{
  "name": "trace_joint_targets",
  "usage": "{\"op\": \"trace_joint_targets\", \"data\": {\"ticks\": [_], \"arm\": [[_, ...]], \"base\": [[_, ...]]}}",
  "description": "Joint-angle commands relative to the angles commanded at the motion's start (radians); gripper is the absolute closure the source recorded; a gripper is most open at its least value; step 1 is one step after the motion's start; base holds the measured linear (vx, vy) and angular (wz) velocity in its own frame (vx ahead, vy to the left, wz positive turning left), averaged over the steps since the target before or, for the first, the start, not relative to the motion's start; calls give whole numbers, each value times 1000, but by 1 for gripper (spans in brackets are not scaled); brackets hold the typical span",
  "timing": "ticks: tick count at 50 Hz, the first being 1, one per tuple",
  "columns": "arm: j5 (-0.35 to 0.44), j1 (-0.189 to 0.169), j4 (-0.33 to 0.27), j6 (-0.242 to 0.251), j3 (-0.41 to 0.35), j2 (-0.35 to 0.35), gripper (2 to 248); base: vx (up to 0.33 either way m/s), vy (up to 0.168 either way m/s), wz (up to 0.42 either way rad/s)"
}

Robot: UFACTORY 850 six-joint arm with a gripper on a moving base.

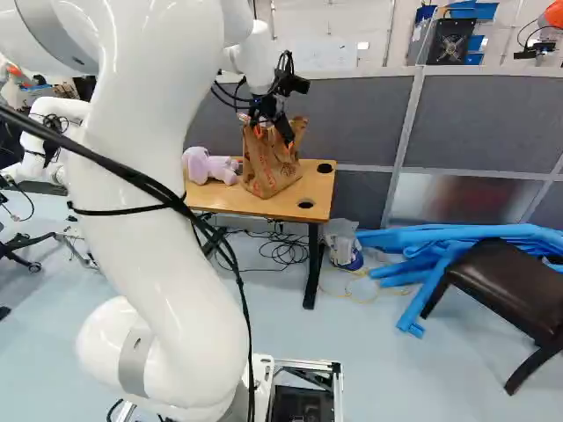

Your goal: Pick up the bag on the ground and place it on the table

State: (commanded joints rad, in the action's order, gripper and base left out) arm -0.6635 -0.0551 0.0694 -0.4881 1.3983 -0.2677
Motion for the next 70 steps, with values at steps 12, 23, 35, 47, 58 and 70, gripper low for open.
{"op": "trace_joint_targets", "data": {"ticks": [12,23,35,47,58,70], "arm": [[166,6,-7,53,-142,59,3],[320,11,-14,102,-273,114,3],[487,17,-22,155,-416,173,3],[655,23,-30,208,-559,233,3],[802,29,-36,255,-685,286,3],[948,34,-43,301,-809,338,3]], "base": [[0,0,0],[0,0,0],[0,0,0],[0,0,0],[0,0,0],[0,0,0]]}}
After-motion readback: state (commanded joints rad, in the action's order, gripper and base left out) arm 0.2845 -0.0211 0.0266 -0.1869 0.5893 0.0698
